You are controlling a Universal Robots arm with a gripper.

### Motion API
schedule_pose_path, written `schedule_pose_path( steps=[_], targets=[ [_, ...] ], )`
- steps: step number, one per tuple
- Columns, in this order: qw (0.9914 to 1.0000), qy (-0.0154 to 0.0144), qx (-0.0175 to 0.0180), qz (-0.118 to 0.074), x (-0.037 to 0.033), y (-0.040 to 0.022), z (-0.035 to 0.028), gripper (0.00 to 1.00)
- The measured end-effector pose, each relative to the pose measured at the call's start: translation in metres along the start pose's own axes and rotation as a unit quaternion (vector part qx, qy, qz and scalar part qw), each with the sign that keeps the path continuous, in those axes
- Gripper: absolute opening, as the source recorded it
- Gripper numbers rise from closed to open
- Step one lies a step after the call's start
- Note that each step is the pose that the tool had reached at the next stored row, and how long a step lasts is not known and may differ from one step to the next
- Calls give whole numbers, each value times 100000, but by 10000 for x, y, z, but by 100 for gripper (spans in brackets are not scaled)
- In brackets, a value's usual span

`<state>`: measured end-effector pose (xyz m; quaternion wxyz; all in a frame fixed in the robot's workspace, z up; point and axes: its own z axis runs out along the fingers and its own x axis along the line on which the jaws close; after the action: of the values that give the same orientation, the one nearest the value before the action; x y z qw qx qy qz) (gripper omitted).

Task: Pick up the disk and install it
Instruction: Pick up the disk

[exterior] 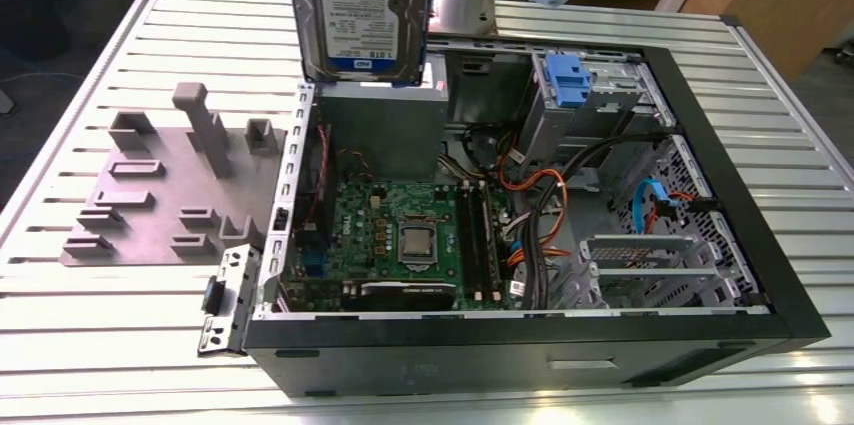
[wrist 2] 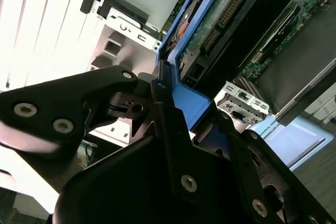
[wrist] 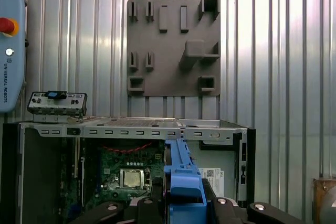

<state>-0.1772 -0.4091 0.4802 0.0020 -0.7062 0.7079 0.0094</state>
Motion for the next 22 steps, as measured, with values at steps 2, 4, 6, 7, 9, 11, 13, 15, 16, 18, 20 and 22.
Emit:
schedule_pose_path(
  steps=[2, 4, 6, 7, 9, 11, 13, 15, 16, 18, 20, 22],
  targets=[
    [100000, 5, -3, 0, 0, -27, -1, 36],
    [100000, 5, -4, 2, 0, -46, -1, 36],
    [100000, 2, 2, 1, 7, -50, -1, 36],
    [100000, -4, 2, 2, 16, -51, 0, 36],
    [100000, -1, 1, 4, 48, -51, 0, 36],
    [100000, 5, -5, 5, 86, -51, -1, 36],
    [100000, 0, -2, 1, 133, -51, 0, 36],
    [100000, -4, 4, 10, 156, -51, 0, 36],
    [100000, 1, -1, 16, 160, -52, 0, 36],
    [100000, 2, 1, 41, 166, -64, 0, 36],
    [100000, 8, -7, 39, 170, -91, 0, 36],
    [100000, 3, 0, 38, 170, -111, 0, 36]
  ],
)
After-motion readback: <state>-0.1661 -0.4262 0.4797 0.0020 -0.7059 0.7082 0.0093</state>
